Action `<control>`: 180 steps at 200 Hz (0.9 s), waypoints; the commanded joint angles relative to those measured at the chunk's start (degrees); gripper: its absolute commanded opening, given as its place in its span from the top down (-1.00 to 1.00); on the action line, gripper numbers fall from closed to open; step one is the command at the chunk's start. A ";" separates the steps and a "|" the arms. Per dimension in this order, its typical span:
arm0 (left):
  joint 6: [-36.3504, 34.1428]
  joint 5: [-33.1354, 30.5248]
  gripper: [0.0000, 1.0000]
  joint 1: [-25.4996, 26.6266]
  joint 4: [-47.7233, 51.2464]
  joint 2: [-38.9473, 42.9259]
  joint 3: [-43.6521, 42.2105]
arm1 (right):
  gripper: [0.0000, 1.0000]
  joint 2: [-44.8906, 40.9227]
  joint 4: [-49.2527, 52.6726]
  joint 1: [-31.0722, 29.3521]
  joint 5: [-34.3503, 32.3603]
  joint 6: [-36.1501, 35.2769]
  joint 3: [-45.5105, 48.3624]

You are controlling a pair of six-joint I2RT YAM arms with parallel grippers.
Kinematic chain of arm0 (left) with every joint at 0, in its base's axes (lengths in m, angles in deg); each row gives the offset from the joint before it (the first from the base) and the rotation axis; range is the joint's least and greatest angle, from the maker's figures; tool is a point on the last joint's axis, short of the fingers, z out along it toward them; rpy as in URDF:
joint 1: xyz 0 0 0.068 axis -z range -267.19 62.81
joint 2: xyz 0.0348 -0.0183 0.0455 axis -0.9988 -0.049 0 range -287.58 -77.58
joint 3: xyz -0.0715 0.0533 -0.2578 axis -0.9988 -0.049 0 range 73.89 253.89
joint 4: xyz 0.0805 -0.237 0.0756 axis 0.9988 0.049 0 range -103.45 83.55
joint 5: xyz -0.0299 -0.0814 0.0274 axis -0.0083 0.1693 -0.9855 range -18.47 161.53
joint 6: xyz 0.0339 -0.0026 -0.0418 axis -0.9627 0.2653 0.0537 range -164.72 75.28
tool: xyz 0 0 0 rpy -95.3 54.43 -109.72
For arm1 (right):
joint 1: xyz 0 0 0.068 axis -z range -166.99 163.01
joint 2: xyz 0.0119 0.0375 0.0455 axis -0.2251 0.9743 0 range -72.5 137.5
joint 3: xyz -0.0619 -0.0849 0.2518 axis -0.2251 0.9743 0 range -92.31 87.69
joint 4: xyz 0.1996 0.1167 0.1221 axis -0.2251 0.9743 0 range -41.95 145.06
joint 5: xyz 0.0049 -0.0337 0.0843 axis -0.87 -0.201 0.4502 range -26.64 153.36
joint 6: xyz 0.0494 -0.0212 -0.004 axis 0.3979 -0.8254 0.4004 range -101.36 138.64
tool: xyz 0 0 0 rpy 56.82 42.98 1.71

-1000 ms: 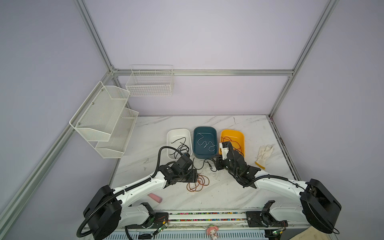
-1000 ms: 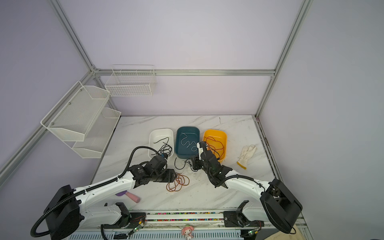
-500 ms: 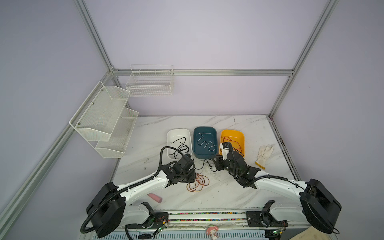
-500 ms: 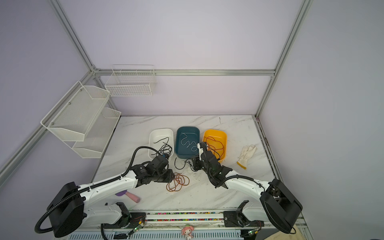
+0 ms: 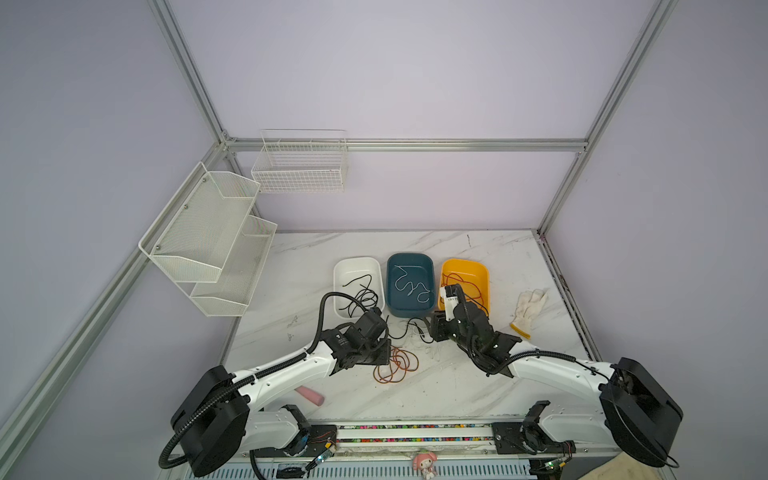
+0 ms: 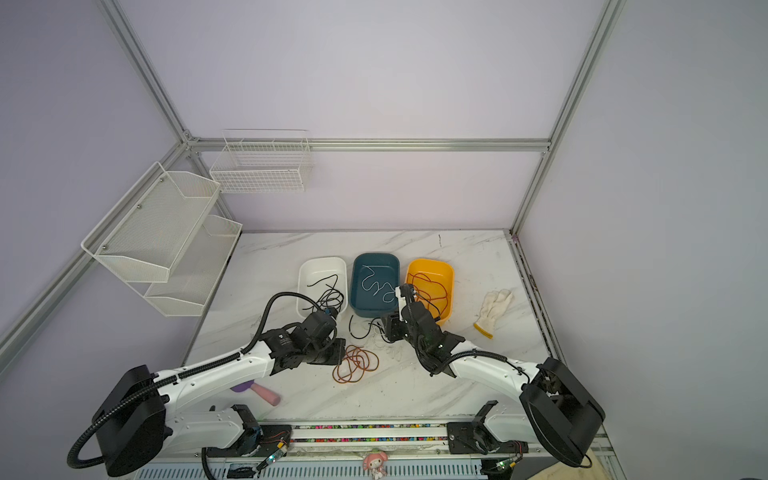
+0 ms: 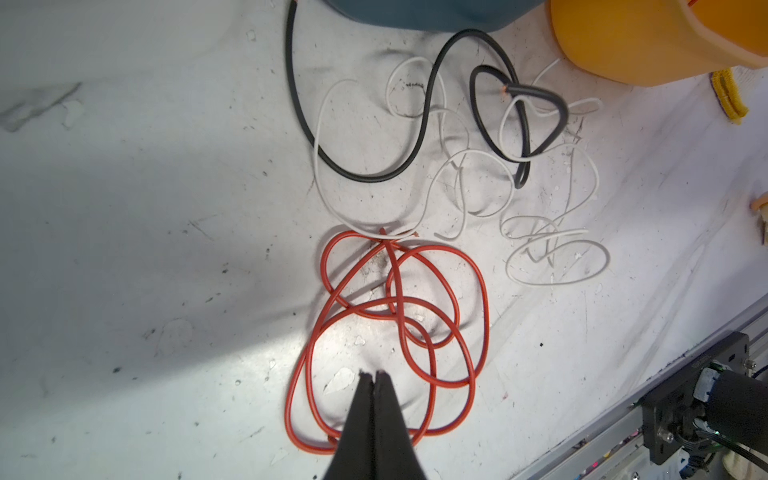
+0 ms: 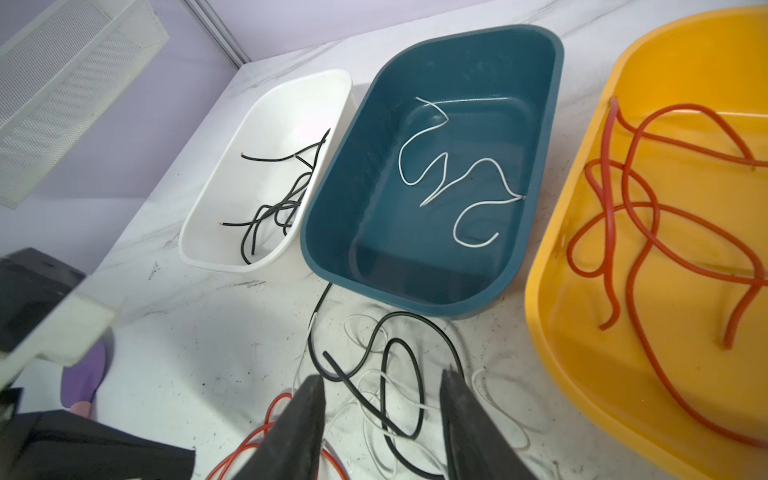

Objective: Untangle the cables
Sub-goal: 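Grasp the red wire coil with the left gripper while the right hovers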

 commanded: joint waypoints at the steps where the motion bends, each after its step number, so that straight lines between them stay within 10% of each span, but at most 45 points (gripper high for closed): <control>1: -1.23 -0.78 1.00 0.21 0.76 2.74 2.08 | -0.08 -1.73 1.59 -0.20 -1.34 0.20 0.27; 43: -0.80 1.88 1.00 0.23 1.12 3.54 1.58 | -0.22 -2.55 1.32 -0.20 -0.06 0.55 0.77; 63: -0.36 3.61 0.08 0.26 1.24 3.94 0.98 | -0.27 -3.26 1.20 -0.20 0.50 0.60 1.20; 90: 0.17 3.71 -0.32 0.29 1.20 5.06 1.04 | -0.35 -3.97 0.64 -0.20 0.60 0.50 1.87; 180: -0.79 5.07 -0.18 2.66 1.81 -0.22 1.95 | -0.45 -5.95 0.89 -0.20 -0.32 0.38 3.50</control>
